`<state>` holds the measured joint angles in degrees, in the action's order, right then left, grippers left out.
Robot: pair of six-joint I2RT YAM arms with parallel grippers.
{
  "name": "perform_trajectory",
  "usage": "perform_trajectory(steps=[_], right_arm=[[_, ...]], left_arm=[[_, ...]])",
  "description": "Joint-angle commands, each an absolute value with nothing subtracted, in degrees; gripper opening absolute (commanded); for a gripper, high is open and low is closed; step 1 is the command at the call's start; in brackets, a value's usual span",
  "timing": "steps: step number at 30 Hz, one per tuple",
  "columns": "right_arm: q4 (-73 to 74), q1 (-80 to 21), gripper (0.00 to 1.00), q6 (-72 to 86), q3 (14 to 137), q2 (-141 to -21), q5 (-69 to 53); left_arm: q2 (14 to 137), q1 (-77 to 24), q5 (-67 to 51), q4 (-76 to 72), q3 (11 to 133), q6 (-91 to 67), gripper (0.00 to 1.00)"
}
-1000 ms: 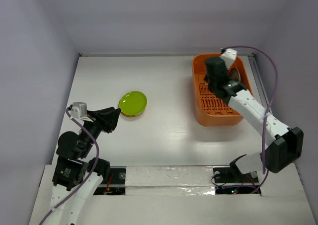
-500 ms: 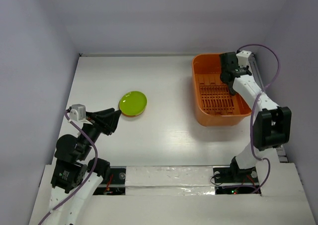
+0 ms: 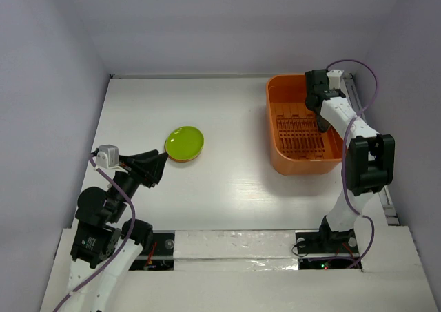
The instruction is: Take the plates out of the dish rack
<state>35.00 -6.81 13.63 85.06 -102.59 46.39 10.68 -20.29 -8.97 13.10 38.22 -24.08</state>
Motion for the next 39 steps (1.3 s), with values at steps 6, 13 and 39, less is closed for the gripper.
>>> perform_trajectory(steps=[6, 13, 39], right_arm=[[33.66, -6.68, 0.11, 10.64, 88.5, -102.48, 47.28], [35.5, -8.61, 0.0, 9.93, 89.91, -98.18, 49.74], [13.2, -43.15, 0.0, 29.78, 89.99, -95.41, 10.65]], left_arm=[[10.9, -20.74, -9.05, 10.63, 38.5, -23.91, 0.38], [10.99, -20.74, -9.05, 10.55, 38.5, -24.0, 0.38], [14.24, -19.08, -6.68, 11.51, 38.85, -24.17, 0.55]])
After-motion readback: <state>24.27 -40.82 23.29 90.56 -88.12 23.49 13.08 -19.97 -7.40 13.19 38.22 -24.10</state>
